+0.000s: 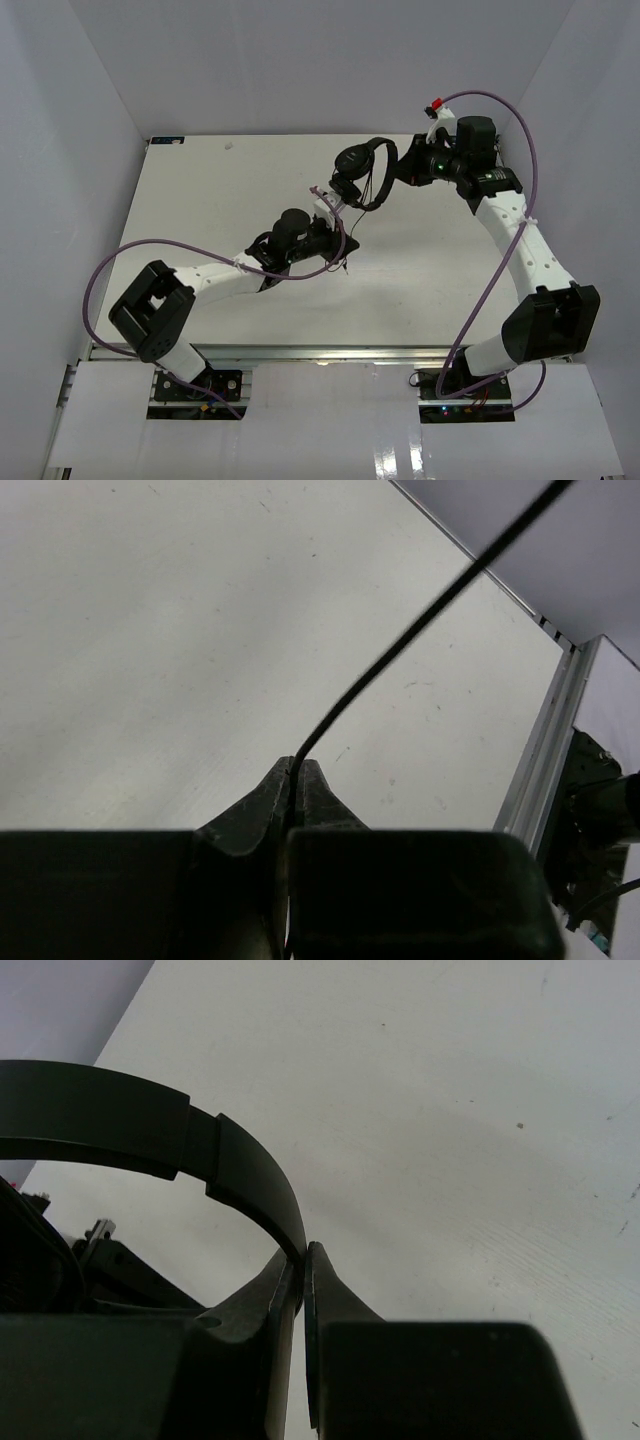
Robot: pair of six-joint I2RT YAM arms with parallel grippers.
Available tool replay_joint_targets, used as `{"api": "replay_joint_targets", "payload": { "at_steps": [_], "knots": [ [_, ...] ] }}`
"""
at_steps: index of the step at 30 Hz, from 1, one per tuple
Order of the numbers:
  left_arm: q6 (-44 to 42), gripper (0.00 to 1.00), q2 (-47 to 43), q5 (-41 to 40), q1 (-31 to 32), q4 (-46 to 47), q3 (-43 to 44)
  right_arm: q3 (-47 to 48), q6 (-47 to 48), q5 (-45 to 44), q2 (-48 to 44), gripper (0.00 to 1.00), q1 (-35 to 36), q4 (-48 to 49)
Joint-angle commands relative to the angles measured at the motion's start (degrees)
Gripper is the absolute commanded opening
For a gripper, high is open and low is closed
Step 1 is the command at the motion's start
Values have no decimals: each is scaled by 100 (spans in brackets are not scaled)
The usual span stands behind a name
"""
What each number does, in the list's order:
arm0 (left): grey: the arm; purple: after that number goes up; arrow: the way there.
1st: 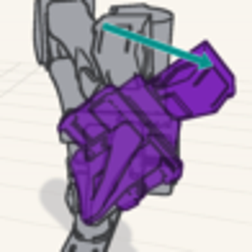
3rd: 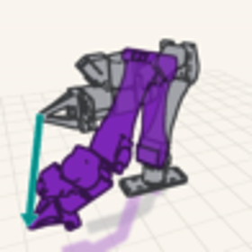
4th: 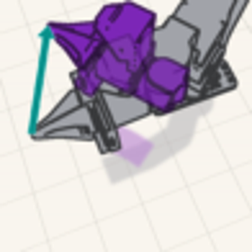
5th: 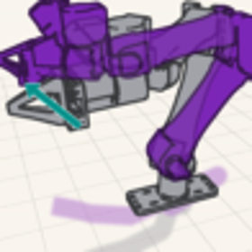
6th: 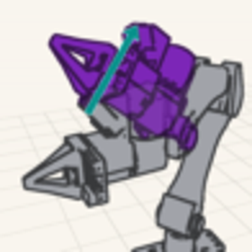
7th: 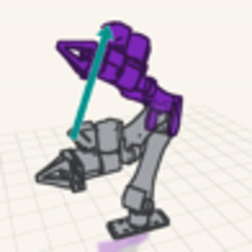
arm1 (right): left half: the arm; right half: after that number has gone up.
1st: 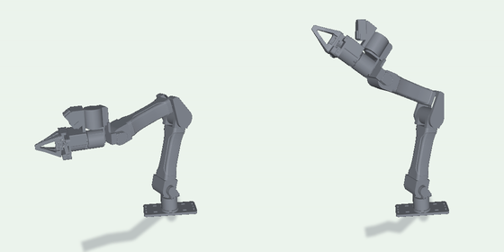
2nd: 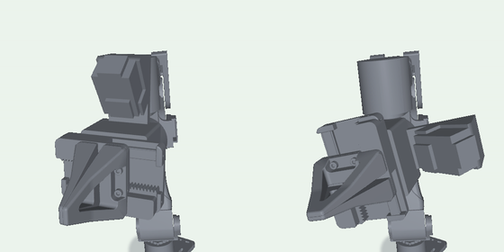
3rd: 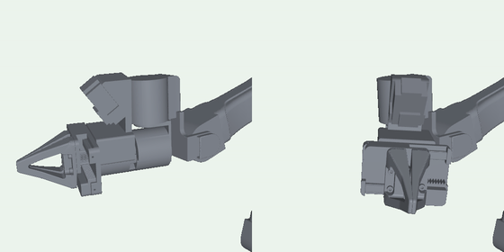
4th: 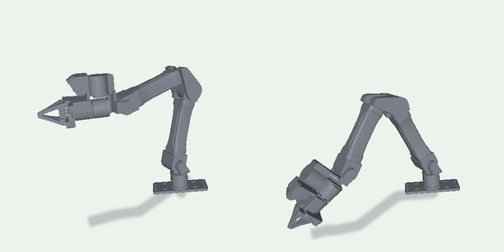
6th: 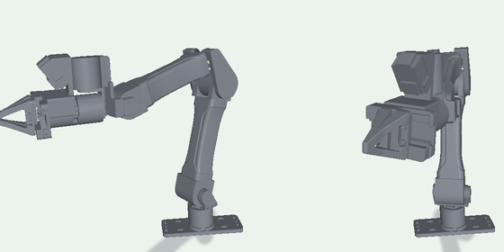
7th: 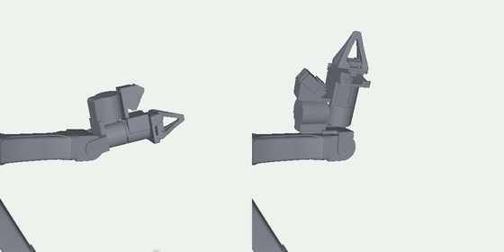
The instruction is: Wrap the headphones
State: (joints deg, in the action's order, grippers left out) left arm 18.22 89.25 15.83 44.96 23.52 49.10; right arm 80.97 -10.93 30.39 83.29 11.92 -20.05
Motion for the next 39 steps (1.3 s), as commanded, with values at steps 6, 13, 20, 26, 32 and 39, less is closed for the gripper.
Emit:
{"api": "replay_joint_targets", "payload": {
  "at_steps": [6, 13, 20, 26, 32, 39],
  "knots": [
    [-826, 11, -542, -179, -415, -484, -65, 40, 1053, 948, -568, 8, -102, -394],
    [-1156, 10, -649, 225, -851, -786, 96, 147, 2281, 823, -766, 8, -98, -1008],
    [-2069, 12, -512, 920, -1068, -1688, 610, 155, 3864, 146, -779, 8, 244, -1642],
    [-2676, 12, -151, 798, -1068, -1979, 663, -165, 4320, -572, -566, 8, 651, -1637],
    [-3029, 15, 416, 366, -1097, -1756, 687, -526, 4522, -1006, -169, 8, 931, -1335],
    [-3126, 18, 1255, 392, -1399, -1579, 1236, -245, 4579, -1555, 813, 8, 1167, -994]
  ]
}}
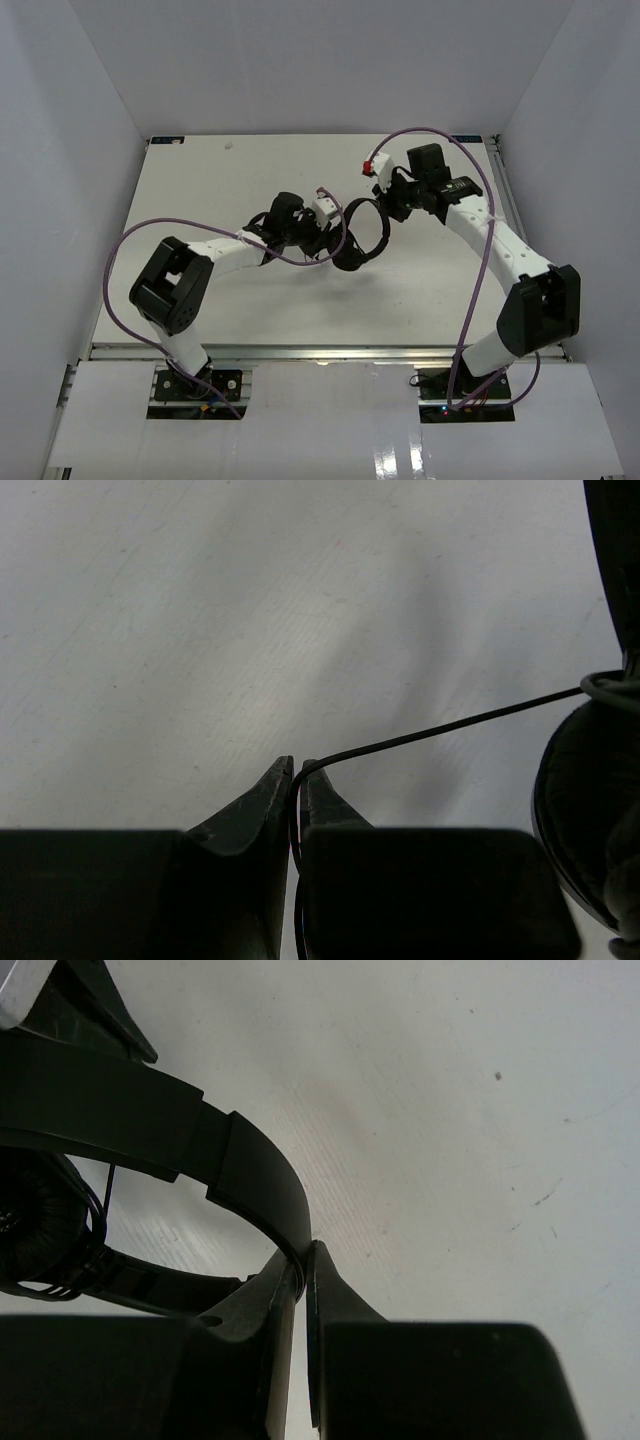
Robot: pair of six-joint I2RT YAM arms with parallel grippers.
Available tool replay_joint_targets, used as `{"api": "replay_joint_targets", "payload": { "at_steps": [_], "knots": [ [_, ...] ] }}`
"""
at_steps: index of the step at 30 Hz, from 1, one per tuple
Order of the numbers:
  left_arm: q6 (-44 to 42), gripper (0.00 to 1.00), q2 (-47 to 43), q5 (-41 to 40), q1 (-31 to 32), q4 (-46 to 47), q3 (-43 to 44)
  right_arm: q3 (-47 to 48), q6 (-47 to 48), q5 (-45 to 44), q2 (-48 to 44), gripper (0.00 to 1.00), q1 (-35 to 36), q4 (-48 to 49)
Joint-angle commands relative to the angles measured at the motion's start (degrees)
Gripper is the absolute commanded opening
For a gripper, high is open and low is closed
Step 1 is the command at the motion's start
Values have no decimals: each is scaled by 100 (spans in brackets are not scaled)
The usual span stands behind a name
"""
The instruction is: Wrap the headphones
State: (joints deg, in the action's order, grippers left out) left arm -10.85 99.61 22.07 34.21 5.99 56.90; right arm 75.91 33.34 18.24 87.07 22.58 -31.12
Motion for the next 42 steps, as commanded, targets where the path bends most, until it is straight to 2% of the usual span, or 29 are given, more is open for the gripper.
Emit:
{"api": "replay_joint_targets", "payload": {
  "at_steps": [1, 6, 18, 31, 34, 42],
  "knots": [
    [-231, 18, 323, -193, -372, 167, 545, 342, 139, -392, 600, 8, 113, 137],
    [-395, 21, 724, -149, -529, -1, 872, 676, 64, -620, 1301, 8, 115, 183],
    [-485, 30, 1261, 74, -963, -328, 1609, 1460, -195, -1079, 2337, 8, 187, 136],
    [-201, 28, 1417, 529, -1057, -755, 2351, 2147, -548, -1604, 2967, 8, 319, -8],
    [-172, 31, 1436, 681, -1057, -961, 2475, 2391, -632, -1727, 3097, 8, 351, -91],
    [-114, 34, 1803, 512, -1094, -1102, 2779, 3254, -697, -2029, 3790, 8, 396, -533]
  ]
}}
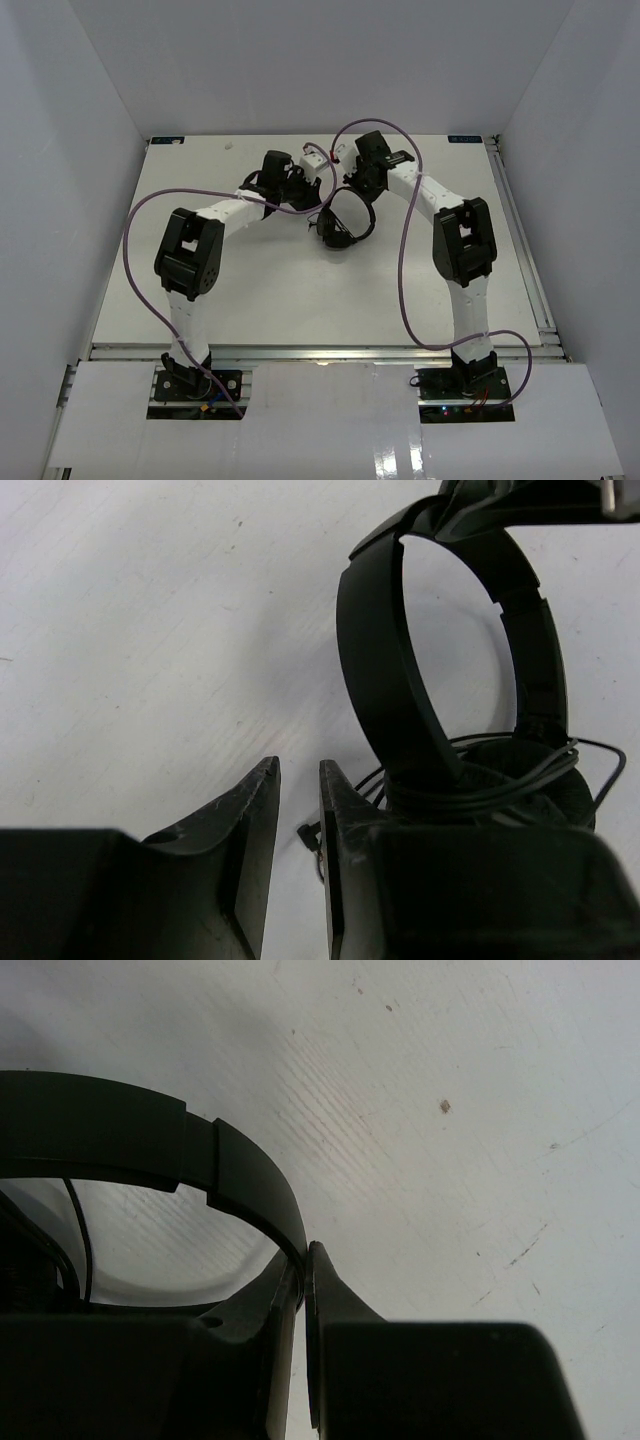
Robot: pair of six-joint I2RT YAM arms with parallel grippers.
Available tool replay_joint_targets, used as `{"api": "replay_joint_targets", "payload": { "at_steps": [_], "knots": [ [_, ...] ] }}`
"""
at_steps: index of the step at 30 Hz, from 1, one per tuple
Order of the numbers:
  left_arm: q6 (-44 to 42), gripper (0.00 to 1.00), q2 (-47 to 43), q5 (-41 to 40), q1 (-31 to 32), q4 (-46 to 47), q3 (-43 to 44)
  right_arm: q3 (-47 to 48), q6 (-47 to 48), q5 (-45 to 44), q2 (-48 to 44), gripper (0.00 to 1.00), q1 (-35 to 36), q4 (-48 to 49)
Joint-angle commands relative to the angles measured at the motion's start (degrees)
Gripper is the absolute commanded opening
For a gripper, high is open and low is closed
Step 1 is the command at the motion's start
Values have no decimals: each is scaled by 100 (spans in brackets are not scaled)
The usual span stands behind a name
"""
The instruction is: Wrap the headphones
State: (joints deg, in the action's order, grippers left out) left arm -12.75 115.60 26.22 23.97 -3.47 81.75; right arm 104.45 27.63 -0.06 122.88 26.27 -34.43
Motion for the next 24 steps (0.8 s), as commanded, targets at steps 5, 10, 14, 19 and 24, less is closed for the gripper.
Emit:
{"api": "replay_joint_targets", "payload": {
  "at_steps": [5, 10, 14, 19, 24],
  "knots": [
    [264, 33, 322, -323, -135, -180, 558, 570, -132, -196, 432, 8, 41, -315],
    [519, 39, -18, -1254, -279, -195, 504, 820, -13, -229, 565, 8, 148, -514],
    [676, 50, -669, -1634, -371, -32, 7, 904, 78, -308, 642, 19, 274, -637],
    [923, 70, -1531, -1857, -413, 137, -575, 979, 94, -385, 661, 39, 325, -706],
    [1487, 76, -2617, -1774, -454, 295, -1315, 759, 127, -298, 242, 58, 287, -723]
  ]
}}
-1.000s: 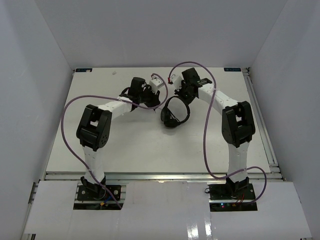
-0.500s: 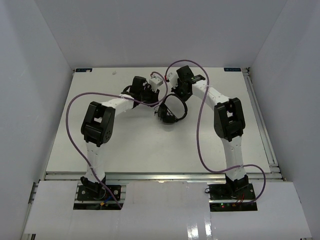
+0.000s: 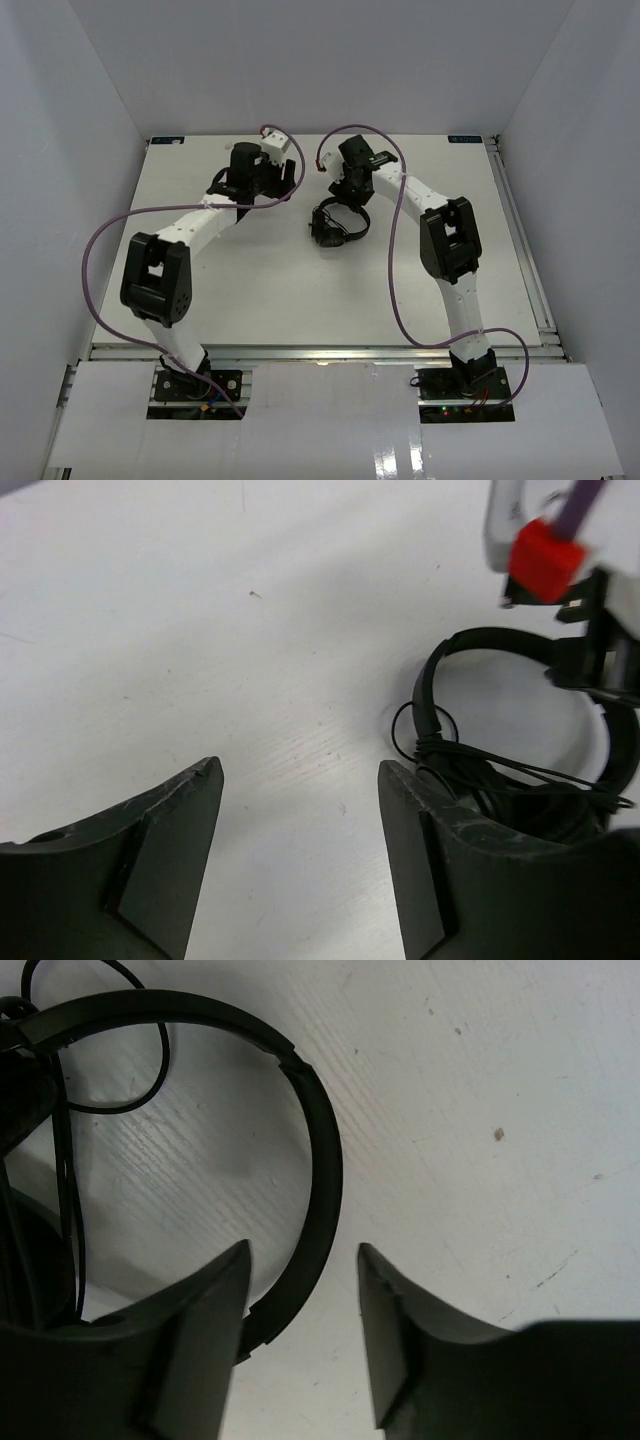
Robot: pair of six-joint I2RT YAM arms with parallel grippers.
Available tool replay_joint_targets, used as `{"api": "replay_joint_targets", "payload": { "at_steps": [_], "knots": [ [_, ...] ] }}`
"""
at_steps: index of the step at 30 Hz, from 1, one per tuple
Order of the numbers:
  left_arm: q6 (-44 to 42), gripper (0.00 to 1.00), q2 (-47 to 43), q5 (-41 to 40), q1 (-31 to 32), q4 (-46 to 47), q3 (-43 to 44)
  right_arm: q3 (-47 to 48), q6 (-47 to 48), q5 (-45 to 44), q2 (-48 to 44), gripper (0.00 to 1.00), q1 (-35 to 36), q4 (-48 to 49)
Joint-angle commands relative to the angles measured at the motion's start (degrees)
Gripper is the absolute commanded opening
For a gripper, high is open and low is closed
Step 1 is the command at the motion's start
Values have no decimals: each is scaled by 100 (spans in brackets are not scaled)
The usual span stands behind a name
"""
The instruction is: Wrap the headphones
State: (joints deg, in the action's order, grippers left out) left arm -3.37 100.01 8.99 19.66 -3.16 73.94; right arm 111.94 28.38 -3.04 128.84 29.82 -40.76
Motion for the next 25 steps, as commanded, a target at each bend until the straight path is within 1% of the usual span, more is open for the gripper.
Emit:
{"api": "replay_joint_targets", "payload": {
  "at_steps": [1, 3, 4, 5, 6, 8, 9, 11, 14, 17, 18, 21, 25],
  "knots": [
    [597, 77, -1194, 3, -24, 272, -638, -38, 45, 88, -542, 65, -81, -90],
    [801, 84, -1799, 99, -25, 265, -1024, -370, -24, 231, -988, 78, -186, -70],
    [845, 91, -1993, 166, -32, 272, -1139, -551, -61, 335, -1400, 86, -230, 36],
    [913, 96, -2287, 252, -32, 272, -1311, -931, -135, 672, -1605, 93, -298, 214],
    [977, 98, -2544, 352, -32, 272, -1450, -1293, -194, 917, -2168, 97, -362, 403],
    [1144, 98, -3089, 698, -50, 243, -1768, -2224, -438, 1124, -2921, 90, -448, 952],
    [1209, 98, -3249, 914, -52, 242, -1871, -2451, -541, 1028, -3387, 90, -463, 1080],
    [1657, 98, -4212, 1444, -59, 301, -2533, -3794, -1095, 700, -4690, 90, -483, 1683],
    [2184, 98, -5132, 2024, -49, 570, -3227, -4936, -1451, 364, -5958, 90, -495, 2275],
    [2525, 98, -5849, 2277, -41, 508, -3705, -5653, -1784, -113, -7033, 90, -495, 2735],
    [2553, 98, -5986, 2183, -41, 467, -3774, -5783, -1812, -202, -7413, 90, -495, 2838],
    [2576, 98, -6522, 1915, -41, 107, -3953, -6307, -1947, -764, -8130, 90, -486, 3286],
    [2400, 98, -6773, 1714, -34, -289, -3886, -6282, -1905, -1156, -8292, 90, -487, 2931]
  ]
}}
